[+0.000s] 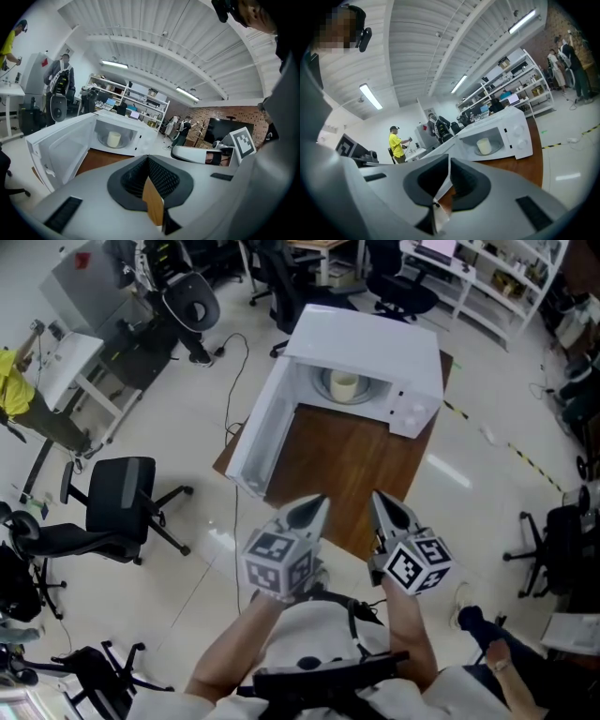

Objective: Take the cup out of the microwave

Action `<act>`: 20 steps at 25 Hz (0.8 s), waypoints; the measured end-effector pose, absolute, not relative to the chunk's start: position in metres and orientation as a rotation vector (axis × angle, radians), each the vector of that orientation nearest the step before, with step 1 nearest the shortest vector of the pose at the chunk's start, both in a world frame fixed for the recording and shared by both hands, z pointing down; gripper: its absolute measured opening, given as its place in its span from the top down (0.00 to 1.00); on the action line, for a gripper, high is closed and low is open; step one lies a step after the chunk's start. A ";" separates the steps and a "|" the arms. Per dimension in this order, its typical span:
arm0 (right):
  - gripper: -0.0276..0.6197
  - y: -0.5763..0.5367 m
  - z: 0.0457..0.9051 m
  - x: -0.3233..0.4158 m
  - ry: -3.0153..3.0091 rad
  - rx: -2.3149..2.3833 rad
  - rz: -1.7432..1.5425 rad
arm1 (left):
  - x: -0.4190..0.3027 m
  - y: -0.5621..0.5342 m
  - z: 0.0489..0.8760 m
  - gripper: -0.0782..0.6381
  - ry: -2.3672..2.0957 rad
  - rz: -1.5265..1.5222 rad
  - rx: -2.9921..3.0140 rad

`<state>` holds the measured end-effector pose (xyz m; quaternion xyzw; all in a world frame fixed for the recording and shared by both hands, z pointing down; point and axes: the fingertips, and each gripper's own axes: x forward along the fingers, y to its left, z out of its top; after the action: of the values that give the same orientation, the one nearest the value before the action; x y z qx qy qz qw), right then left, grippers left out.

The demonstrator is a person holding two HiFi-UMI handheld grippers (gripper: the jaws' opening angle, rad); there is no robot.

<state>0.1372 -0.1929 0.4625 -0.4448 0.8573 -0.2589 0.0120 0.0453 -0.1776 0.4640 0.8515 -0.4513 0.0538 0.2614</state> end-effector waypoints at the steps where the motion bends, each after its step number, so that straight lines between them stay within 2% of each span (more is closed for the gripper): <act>1: 0.91 -0.199 0.464 0.136 2.672 -1.394 -0.803 | 0.044 -0.183 0.466 0.90 -1.223 0.150 2.304; 10: 0.89 -0.289 0.490 0.127 2.661 -1.516 -0.740 | 0.034 -0.246 0.485 0.90 -1.214 0.200 2.294; 12: 0.80 -0.319 0.502 0.125 2.647 -1.556 -0.732 | 0.032 -0.263 0.492 0.90 -1.216 0.218 2.285; 14: 0.77 -0.350 0.515 0.123 2.631 -1.585 -0.733 | 0.031 -0.279 0.499 0.90 -1.218 0.239 2.282; 19: 0.54 -0.419 0.547 0.112 2.599 -1.661 -0.751 | 0.028 -0.315 0.513 0.90 -1.241 0.299 2.272; 20: 0.45 -0.430 0.554 0.110 2.602 -1.681 -0.753 | 0.028 -0.323 0.516 0.90 -1.246 0.305 2.269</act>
<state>0.1102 -0.4303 0.5539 -0.5272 0.8159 -0.2362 -0.0230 0.0279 -0.3227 0.5160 0.8396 -0.4609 0.1129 0.2643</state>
